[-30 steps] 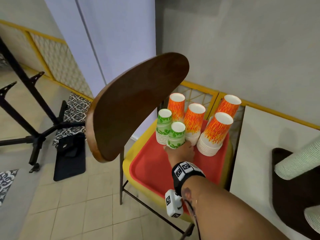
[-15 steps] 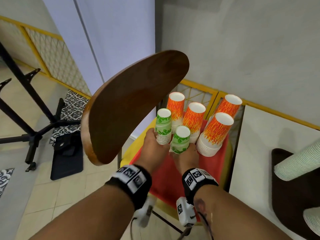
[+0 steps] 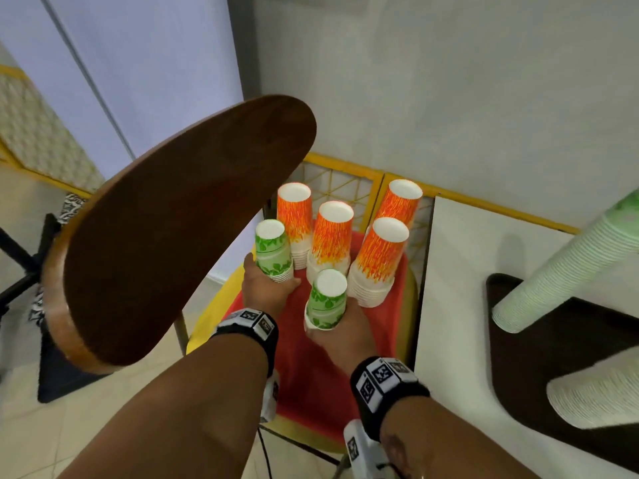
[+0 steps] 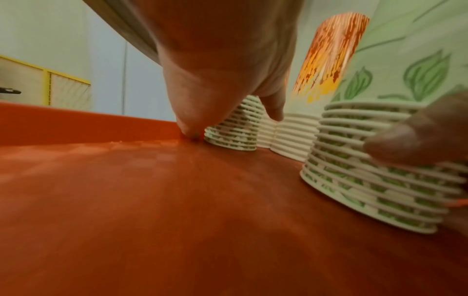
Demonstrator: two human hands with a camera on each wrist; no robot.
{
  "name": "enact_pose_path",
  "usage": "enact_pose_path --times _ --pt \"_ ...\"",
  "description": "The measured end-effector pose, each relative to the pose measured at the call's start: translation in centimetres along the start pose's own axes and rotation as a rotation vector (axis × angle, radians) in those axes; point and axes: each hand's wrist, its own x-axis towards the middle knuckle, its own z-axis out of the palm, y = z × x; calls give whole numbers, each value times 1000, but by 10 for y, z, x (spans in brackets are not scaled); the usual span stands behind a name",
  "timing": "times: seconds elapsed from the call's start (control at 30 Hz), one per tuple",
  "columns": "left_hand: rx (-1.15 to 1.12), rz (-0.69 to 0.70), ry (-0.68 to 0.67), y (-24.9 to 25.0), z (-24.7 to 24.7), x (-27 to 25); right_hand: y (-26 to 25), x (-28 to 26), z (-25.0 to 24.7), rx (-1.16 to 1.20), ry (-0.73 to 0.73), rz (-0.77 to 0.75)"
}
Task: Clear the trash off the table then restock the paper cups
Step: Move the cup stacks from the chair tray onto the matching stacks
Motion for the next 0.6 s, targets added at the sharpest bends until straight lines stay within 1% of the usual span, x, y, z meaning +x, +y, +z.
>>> enact_pose_path --times 0.07,0.2,0.3,0.33,0.43,0.53,0.6 --pt "24 27 35 3 3 -3 6 1 1 7 -28 -4" --pt "88 34 23 0 6 -8 17 -2 -5 20 -57 -3" --pt "-1 38 25 12 7 -26 22 -12 -18 53 -73 -15" --pt "-50 45 6 17 8 -34 23 -17 -23 50 -76 -3" --pt "-100 113 -57 28 13 -54 25 -29 -37 25 -73 16" --pt "-104 101 -82 34 20 -73 27 -39 -59 39 -94 10" --pt "-134 95 -75 40 28 -91 27 -48 -79 30 -107 -3"
